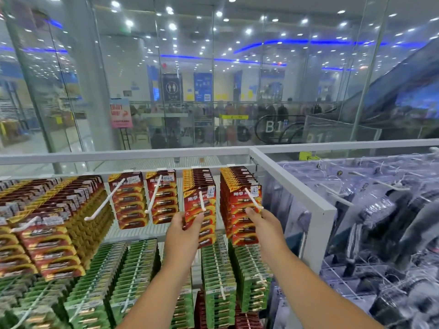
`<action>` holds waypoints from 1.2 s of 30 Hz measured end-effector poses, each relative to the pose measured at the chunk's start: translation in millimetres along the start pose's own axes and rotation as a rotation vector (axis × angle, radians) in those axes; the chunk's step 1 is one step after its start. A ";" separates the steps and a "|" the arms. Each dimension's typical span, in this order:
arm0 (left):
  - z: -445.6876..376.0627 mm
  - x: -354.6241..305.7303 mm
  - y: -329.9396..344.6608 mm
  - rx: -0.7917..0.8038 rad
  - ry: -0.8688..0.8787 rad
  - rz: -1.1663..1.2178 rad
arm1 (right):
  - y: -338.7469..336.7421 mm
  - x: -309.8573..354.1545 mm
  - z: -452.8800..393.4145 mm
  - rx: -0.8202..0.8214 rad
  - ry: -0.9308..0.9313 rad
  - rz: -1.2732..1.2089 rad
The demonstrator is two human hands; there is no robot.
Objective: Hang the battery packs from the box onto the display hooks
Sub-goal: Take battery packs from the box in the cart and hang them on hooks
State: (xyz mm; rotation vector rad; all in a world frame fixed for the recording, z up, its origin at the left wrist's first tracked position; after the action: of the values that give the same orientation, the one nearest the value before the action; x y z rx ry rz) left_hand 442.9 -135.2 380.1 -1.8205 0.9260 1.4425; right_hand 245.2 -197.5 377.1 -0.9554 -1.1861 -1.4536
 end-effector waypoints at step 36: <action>181.3 1.7 52.8 0.523 0.091 0.002 | -142.9 -72.0 158.0 -0.063 -0.142 0.166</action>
State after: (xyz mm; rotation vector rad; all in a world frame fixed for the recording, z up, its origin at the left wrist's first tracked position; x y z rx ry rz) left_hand 302.4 -16.0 339.2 -1.4958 1.2161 0.9985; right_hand 117.6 -23.7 313.2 -1.1881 -1.1388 -1.3146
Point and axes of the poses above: each hand's wrist, its own z-axis away from the middle knuckle, its own y-axis out of the palm, x = y × z, the point moved 3 cm from there along -z, towards the middle knuckle, and after that the axes turned 8 degrees about y, right-handed, at the moved point
